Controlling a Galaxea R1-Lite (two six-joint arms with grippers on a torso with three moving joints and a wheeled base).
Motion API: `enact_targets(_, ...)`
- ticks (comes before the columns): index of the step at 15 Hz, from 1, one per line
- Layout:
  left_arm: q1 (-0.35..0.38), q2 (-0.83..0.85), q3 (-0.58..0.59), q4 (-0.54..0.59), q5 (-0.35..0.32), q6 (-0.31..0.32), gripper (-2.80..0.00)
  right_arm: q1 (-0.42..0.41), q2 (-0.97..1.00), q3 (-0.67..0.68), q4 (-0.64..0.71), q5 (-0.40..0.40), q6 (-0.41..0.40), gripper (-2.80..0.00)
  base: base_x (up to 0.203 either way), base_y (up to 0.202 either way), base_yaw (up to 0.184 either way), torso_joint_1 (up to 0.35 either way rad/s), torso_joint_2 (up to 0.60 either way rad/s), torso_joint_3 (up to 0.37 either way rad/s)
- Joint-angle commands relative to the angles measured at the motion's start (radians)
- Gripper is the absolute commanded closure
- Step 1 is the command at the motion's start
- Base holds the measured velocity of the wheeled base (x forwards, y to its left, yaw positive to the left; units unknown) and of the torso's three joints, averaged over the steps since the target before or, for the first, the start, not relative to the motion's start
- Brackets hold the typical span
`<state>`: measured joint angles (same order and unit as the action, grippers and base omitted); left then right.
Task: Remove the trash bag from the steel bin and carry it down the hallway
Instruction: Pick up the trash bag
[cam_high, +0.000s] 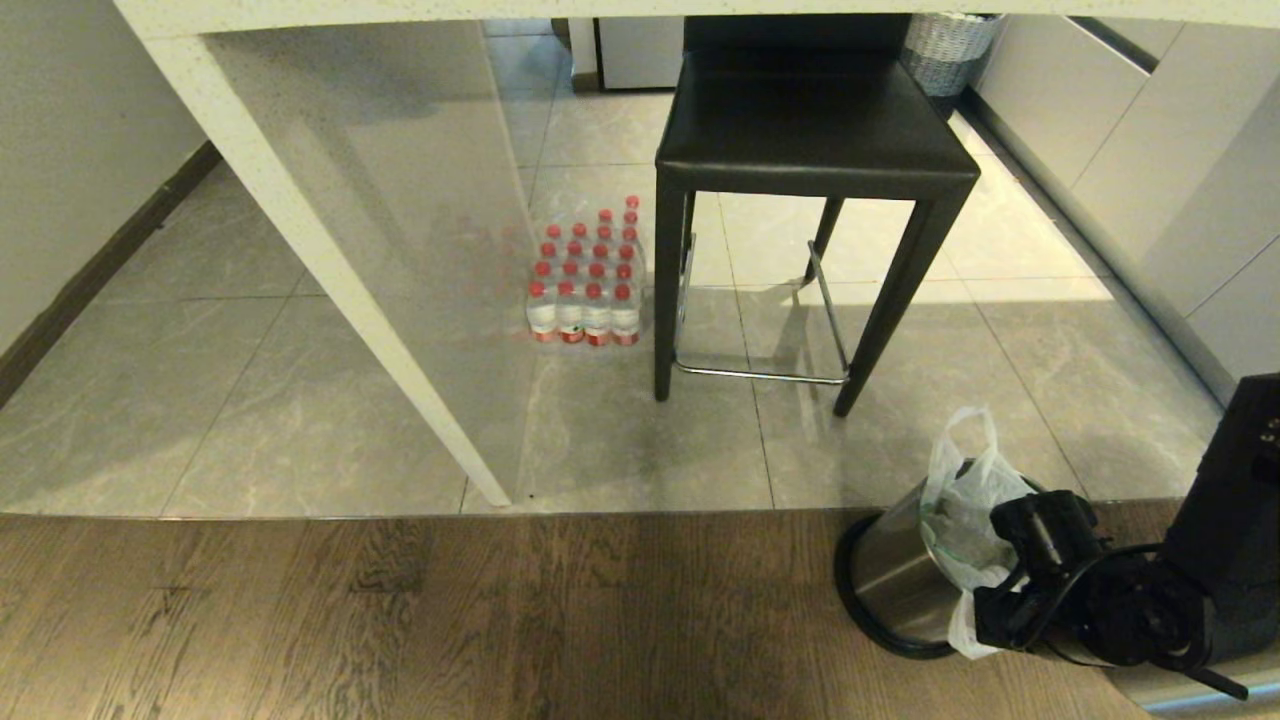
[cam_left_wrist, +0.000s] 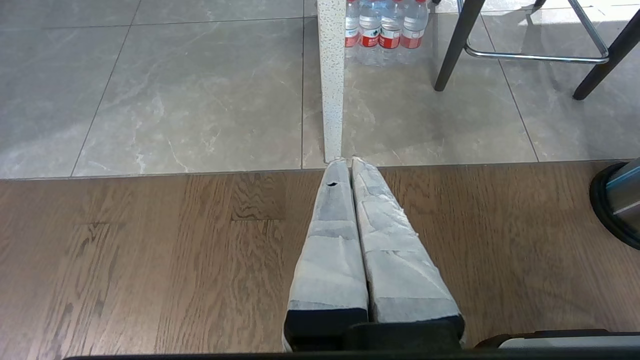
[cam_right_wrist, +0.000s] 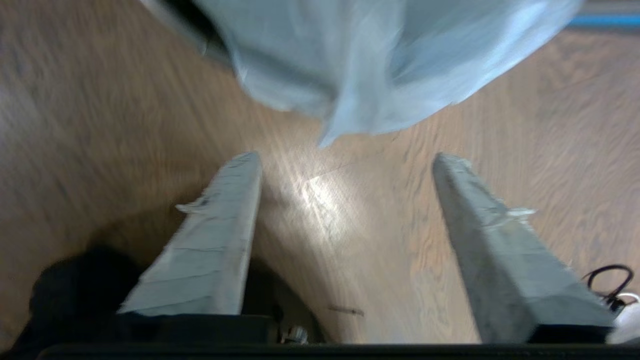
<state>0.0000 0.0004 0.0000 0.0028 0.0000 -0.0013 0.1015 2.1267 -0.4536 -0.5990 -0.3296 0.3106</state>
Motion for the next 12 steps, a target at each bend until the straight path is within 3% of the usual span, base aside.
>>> enact_targets(1, 0.000, 0.000, 0.000, 0.000, 0.000, 0.000, 0.00, 0.004, 0.056, 0.002, 0.009, 0.016, -0.002, -2.80, 0.000, 0.000, 0.000, 0.000, 0.00, 0.000)
enact_targets(9, 0.000, 0.000, 0.000, 0.000, 0.000, 0.000, 0.00, -0.005, 0.204, -0.040, -0.127, 0.004, 0.001, -2.80, 0.000, 0.000, 0.000, 0.000, 0.00, 0.000)
enact_targets(12, 0.000, 0.000, 0.000, 0.000, 0.000, 0.000, 0.00, -0.014, 0.252, -0.060, -0.184, -0.051, 0.001, -2.80, 0.000, 0.000, 0.000, 0.000, 0.00, 0.000)
